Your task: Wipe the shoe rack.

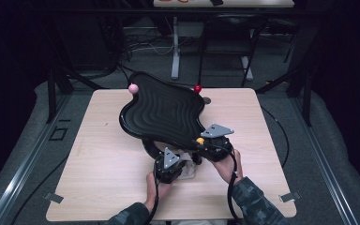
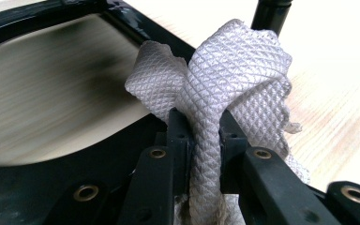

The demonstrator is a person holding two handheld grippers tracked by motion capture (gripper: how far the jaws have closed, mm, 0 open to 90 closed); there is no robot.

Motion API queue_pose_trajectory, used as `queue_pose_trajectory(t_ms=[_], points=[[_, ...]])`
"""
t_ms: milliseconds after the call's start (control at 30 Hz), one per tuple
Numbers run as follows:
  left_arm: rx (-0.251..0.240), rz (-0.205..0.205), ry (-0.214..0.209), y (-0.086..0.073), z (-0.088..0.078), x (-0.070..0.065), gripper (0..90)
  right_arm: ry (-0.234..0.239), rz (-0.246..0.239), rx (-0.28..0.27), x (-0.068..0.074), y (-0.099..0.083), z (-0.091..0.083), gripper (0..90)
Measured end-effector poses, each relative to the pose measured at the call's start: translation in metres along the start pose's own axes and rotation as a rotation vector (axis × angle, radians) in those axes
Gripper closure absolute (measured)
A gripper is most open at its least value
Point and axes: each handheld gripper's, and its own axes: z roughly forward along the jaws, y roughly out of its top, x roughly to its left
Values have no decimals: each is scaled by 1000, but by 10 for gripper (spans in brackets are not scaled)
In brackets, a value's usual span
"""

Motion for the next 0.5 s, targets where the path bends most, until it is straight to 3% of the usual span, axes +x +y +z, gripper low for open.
queue_pose_trajectory(t_ms=[267,500], points=[[2,-2,33,-8,-22,17,792,1,-3,0,0,0,0,603],[3,-20,90,-13,-46,42,792,0,-7,2,0,0,0,603]])
